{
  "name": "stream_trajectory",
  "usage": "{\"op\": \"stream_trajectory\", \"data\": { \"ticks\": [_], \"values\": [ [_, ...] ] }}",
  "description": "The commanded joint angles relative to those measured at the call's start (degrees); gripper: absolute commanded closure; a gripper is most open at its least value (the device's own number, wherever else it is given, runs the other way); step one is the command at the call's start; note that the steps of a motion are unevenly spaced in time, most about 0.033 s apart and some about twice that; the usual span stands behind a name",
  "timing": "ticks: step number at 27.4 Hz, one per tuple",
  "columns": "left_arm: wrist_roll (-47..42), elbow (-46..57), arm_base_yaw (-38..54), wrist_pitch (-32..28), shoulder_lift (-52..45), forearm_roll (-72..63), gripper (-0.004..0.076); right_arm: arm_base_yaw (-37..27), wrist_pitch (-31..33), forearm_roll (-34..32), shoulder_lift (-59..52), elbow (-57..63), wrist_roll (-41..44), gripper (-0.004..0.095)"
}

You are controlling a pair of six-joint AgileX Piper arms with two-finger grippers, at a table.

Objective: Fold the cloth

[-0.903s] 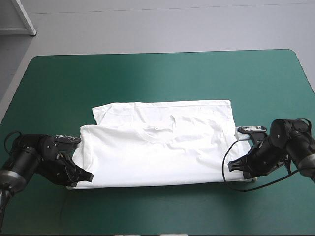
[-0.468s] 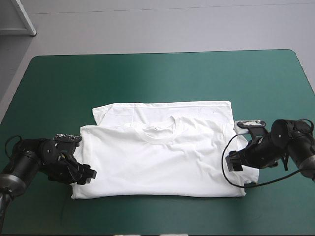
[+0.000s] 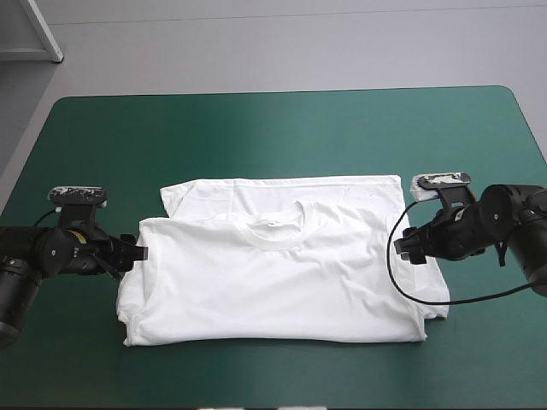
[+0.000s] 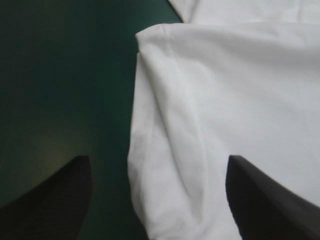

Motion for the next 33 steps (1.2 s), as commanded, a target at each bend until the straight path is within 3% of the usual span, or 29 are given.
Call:
{"op": "stream_trajectory", "data": {
  "ticks": [1,5,11,16,24,27,28,29,30,33],
  "values": [
    [-1.5,1.7,2.6,-1.5,-0.9,1.2,0.0178,-0.5,-0.6,0.6,-1.7,-1.9,-0.1,0.0213],
    [-1.6,9.0,6.5,-4.0,-0.9,0.5,0.0178,-0.5,-0.3,0.6,-1.7,-1.9,-0.1,0.0213],
    [-1.4,18.3,9.0,-12.5,-0.8,-3.6,0.0178,-0.5,0.4,1.0,-1.7,-1.9,-0.1,0.0238],
    [-1.2,21.2,9.0,-17.4,1.6,-5.9,0.0178,-0.5,1.8,1.5,-1.7,-1.9,-0.1,0.0238],
    [-1.2,21.5,9.0,-19.3,9.1,-6.2,0.0197,-0.5,2.5,2.6,-1.7,-1.9,-0.2,0.0238],
    [-1.1,21.5,8.9,-19.3,9.7,-7.1,0.0335,-0.5,2.3,2.6,-1.7,-1.9,-0.2,0.0238],
    [-0.3,21.5,8.9,-19.3,9.6,-8.3,0.0490,-0.5,2.1,2.6,-1.7,-1.9,-0.2,0.0238],
    [1.0,21.5,8.9,-19.5,9.6,-9.5,0.0575,-0.5,1.8,2.6,-1.7,-1.9,-0.3,0.0238],
    [3.2,21.5,8.9,-20.0,9.6,-11.9,0.0725,-0.5,1.8,2.6,-1.7,-1.9,-0.3,0.0238],
    [5.0,21.4,8.9,-21.2,9.3,-13.7,0.0727,-0.5,1.8,2.6,-1.7,-1.9,-0.4,0.0238]
  ]
}}
